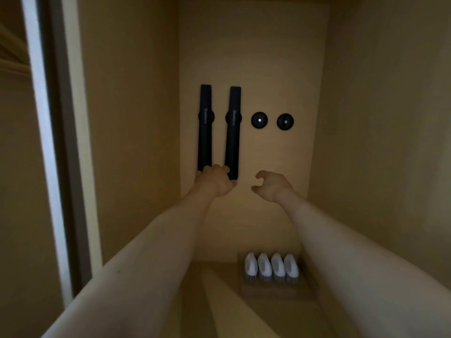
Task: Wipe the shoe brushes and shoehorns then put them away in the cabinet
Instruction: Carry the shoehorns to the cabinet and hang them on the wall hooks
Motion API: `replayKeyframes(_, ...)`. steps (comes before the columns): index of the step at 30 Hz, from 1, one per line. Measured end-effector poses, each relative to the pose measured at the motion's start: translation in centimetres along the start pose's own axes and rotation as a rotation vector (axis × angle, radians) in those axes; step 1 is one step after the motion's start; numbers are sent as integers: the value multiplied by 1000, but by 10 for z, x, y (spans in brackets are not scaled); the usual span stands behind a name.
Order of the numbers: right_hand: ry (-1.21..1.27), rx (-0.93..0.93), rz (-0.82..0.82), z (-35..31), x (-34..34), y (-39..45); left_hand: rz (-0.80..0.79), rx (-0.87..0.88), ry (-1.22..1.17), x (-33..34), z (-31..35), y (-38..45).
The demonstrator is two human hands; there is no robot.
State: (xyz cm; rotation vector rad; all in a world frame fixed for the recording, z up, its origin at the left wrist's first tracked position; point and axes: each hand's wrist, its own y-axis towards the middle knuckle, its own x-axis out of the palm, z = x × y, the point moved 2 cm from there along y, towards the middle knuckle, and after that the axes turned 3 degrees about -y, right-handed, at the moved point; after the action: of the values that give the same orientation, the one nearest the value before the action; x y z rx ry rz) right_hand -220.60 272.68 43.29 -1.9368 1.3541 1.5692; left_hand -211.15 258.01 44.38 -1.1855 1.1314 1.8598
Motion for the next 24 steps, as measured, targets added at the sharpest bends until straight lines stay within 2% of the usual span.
replayKeyframes(8, 22, -52, -145, 22, 16, -95, -72, -88, 4, 24, 36, -116)
replayKeyframes(14, 127, -135, -256, 6, 47, -169, -130, -167, -46, 37, 37, -212)
replayKeyframes(20, 197, -284, -288, -32, 64, -243, -73, -274, -116, 25, 1, -303)
replayKeyframes(24, 240, -356, -305, -68, 75, -294, 27, -345, -146, 10, -36, -368)
